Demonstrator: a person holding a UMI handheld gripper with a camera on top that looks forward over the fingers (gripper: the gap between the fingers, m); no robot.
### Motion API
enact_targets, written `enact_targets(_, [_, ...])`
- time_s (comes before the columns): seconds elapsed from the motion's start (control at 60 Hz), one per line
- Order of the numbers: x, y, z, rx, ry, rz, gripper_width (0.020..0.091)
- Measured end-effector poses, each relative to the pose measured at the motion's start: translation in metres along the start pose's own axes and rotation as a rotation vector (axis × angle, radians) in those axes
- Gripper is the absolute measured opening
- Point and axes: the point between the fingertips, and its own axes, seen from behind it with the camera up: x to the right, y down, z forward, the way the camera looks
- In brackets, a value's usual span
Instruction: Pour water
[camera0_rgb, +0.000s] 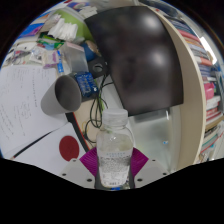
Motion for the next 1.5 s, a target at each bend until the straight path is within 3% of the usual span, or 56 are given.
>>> enact_targets(0.5, [0.015, -0.091, 0.026, 0.065, 0.124, -0.824, 0.0397])
enact_targets(0.767, [0.001, -0.095, 0.022, 0.054, 0.113, -0.925, 0.0397])
enact_targets(1.317, [0.015, -0.064, -0.006, 0.081, -0.106, 0.236, 0.0398])
enact_targets(1.5, [-0.008, -0.034, -0.003, 0.026, -0.268, 0.837, 0.0408])
